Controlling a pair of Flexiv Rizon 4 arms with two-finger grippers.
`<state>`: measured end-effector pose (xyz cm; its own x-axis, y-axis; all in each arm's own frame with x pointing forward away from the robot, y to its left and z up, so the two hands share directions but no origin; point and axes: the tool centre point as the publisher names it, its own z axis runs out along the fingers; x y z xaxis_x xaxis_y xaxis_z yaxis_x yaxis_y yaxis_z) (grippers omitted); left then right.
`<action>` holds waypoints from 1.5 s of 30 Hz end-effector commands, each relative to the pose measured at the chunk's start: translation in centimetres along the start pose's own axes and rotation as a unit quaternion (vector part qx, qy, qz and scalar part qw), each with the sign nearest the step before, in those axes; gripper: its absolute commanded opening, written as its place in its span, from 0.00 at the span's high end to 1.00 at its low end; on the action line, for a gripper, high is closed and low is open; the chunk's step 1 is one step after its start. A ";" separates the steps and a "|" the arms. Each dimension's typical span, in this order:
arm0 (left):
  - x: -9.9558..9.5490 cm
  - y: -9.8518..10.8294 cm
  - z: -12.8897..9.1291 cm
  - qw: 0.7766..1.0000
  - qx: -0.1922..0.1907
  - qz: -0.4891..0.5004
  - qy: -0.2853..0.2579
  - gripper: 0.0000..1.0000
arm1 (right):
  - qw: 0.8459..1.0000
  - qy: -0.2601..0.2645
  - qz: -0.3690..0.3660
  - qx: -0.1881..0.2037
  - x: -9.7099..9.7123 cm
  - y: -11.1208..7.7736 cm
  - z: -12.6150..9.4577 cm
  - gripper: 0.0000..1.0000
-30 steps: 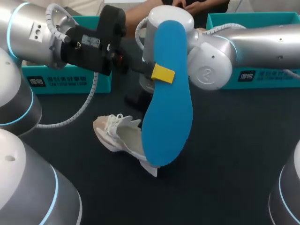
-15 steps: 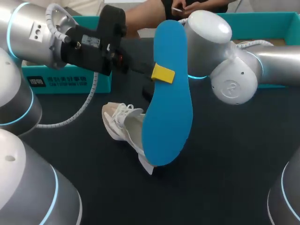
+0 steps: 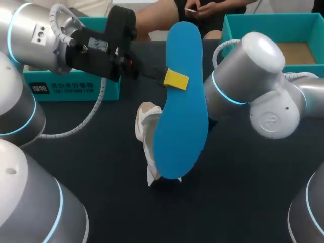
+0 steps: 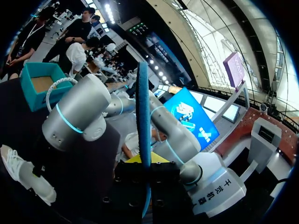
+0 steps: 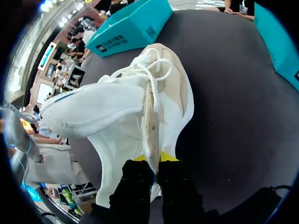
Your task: Take the shoe out of the shoebox, open the shoe tongue, remove and reinsert the insole, then place the shoe into the shoebox
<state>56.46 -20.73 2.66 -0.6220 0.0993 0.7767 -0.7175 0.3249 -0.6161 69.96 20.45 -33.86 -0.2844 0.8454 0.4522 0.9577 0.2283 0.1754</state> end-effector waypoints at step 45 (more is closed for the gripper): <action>-0.1 0.0 0.1 1.000 -0.001 0.000 0.000 1.00 | 0.998 0.048 0.008 -0.048 -1.5 -2.9 0.8 0.00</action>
<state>56.46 -20.73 2.66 -0.6220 0.0993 0.7767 -0.7175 0.3249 -0.6161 68.35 19.46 -36.34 -0.2813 0.8008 0.5288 0.9549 0.1788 0.2371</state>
